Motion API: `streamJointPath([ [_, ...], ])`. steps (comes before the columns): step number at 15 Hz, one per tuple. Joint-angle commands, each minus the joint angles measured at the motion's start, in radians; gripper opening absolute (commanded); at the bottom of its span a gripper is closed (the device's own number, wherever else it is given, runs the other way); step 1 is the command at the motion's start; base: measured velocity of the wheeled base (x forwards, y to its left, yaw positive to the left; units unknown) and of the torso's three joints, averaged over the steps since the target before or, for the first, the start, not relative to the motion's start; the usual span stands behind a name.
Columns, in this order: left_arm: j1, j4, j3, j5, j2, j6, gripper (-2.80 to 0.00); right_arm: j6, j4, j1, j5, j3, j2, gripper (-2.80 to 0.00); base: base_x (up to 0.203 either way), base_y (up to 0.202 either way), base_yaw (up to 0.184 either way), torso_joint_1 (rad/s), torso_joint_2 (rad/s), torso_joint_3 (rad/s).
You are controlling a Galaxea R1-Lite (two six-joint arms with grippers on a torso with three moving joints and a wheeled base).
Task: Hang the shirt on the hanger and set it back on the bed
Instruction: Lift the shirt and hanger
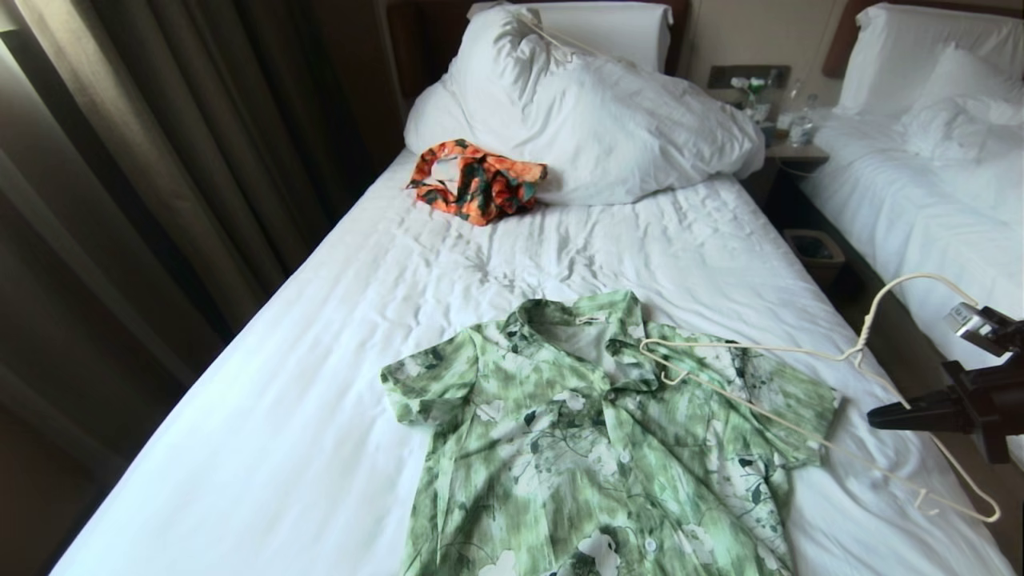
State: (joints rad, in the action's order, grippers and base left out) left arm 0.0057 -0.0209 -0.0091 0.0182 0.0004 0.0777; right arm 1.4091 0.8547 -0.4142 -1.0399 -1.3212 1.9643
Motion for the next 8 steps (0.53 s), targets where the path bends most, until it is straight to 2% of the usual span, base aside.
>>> streamJointPath([
  [1,0.000,0.000,0.000,0.000,-0.002,0.001,-2.80,0.021,0.003,0.040,-0.001,-0.027,0.000,-2.80,0.000,0.000,0.000,0.000,0.00,0.000],
  [3,0.000,-0.001,0.000,0.000,-0.002,0.001,-2.80,-0.007,0.009,0.046,-0.020,-0.030,-0.039,-2.80,0.000,0.000,0.000,0.000,0.00,0.000],
  [6,0.000,-0.001,0.000,0.000,-0.002,0.001,-2.80,-0.003,-0.004,0.066,-0.188,0.005,-0.067,-2.80,0.000,0.000,0.000,0.000,0.00,0.000],
  [8,0.000,-0.001,0.000,0.000,-0.002,0.001,-2.80,0.009,-0.091,0.068,-0.290,0.025,-0.091,-2.80,0.000,0.000,0.000,0.000,0.00,0.000],
])
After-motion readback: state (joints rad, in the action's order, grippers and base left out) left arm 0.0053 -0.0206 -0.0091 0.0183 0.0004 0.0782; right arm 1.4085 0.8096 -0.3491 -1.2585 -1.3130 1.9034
